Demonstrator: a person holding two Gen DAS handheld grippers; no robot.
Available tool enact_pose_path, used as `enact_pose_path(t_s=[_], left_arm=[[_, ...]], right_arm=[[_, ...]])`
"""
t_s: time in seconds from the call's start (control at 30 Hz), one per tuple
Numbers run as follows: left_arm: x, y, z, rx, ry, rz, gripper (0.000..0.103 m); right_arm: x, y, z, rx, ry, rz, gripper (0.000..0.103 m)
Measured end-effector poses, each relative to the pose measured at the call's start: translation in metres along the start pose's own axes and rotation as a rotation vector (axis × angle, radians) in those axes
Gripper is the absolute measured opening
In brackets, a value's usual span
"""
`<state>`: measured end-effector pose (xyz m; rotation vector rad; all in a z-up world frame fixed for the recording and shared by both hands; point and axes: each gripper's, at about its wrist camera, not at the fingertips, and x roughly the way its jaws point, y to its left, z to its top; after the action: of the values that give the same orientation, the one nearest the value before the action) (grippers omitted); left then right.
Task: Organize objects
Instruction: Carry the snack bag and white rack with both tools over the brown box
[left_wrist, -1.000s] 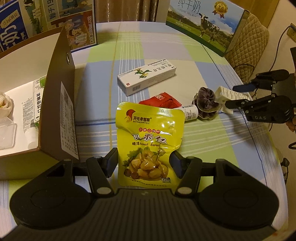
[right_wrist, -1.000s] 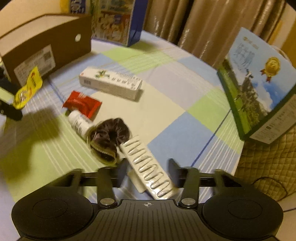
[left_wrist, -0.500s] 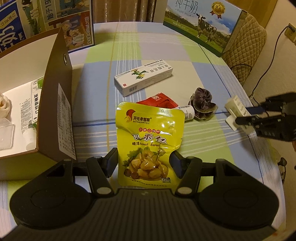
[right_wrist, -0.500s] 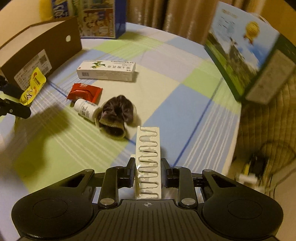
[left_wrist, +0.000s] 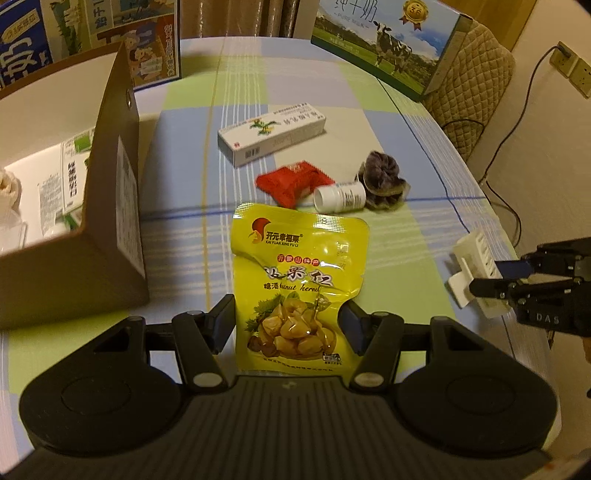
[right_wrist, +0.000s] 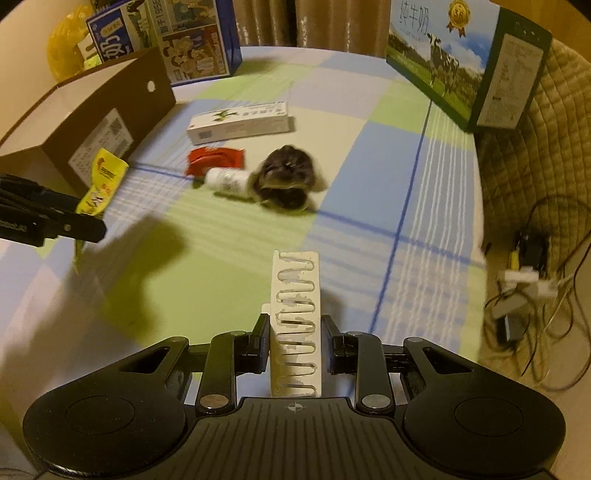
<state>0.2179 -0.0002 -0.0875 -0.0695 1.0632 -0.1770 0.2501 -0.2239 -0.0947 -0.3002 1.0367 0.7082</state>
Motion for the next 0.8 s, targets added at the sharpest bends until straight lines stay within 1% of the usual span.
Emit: enact_pose_path(t_s=[0.23, 0.43, 0.67, 0.8], left_arm=[[-0.019, 0.008, -0.024, -0.02, 0.009, -0.025, 0.055], [-0.045, 0.022, -0.038, -0.038, -0.012, -0.036, 0.055], [-0.092, 0.056, -0.043, -0.08, -0.104, -0.019, 0.055], [-0.118, 0.084, -0.043, -0.113, -0.161, 0.009, 0.055]], right_arm=[[-0.009, 0.035, -0.019, 0.03, 0.025, 0.07, 0.025], [-0.018, 0.073, -0.018, 0.038, 0.016, 0.153, 0.025], [-0.03, 0.124, 0.005, 0.002, -0.041, 0.246, 0.025], [-0.035, 0.155, 0.022, -0.027, -0.079, 0.293, 0.025]])
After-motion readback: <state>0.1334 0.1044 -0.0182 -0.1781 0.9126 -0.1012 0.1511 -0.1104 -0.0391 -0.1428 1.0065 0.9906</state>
